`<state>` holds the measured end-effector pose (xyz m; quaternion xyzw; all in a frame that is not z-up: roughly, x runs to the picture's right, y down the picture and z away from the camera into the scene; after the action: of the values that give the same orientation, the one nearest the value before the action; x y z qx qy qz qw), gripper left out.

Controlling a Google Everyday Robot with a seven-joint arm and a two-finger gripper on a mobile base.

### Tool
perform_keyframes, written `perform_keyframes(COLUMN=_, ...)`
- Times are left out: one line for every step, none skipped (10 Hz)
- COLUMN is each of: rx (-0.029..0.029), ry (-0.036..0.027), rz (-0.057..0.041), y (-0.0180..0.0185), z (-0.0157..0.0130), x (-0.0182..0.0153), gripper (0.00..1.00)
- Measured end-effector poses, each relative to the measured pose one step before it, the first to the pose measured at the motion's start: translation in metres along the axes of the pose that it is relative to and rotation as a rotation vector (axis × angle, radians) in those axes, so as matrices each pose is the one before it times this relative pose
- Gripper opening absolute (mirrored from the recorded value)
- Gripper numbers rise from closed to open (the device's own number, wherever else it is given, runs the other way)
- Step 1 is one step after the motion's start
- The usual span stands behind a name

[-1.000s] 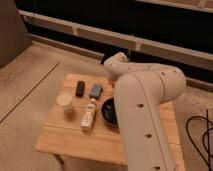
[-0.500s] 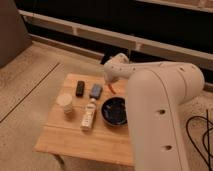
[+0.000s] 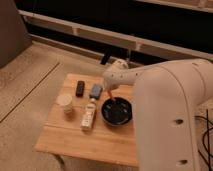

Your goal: Place the pepper in the ceramic bowl

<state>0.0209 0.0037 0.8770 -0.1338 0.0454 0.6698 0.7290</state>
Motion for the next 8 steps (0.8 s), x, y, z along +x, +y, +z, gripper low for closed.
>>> perform_keyframes(rx=-0.01406, ry=-0.01133, rz=-0.01138, y=0.00938, z=-0.01234, x=0.00713, gripper=0.00)
perform_keyframes(rx=-0.01050, ry=-0.00254, rz=-0.00523, y=0.00550, z=-0.00589, x=0.00544, gripper=0.00)
perform_keyframes(rx=-0.01944, ry=0.00528, rz=0.00596, y=0.00641, z=-0.00486, x=0.00982, gripper=0.00)
perform_keyframes(rx=-0.01815, ry=0.01063, rz=0.01696, y=0.00302, z=-0.00243, x=0.01039, gripper=0.00)
perform_keyframes(rx=-0.01414, ry=0.01582, rz=0.02412, y=-0.00001, z=0.00063, x=0.01011, gripper=0.00)
perform_keyframes(rx=-0.01385, ry=0.02027, rz=0.04141, y=-0.00312, z=0.00321, x=0.00900, gripper=0.00)
perform_keyframes(rx=-0.00607, ry=0.01856, rz=0.03904, y=-0.00753, z=0.00440, x=0.00669, gripper=0.00)
perform_keyframes(rx=-0.00171, ry=0.02191, rz=0.03387, y=-0.00750, z=0.00591, x=0.00603, gripper=0.00)
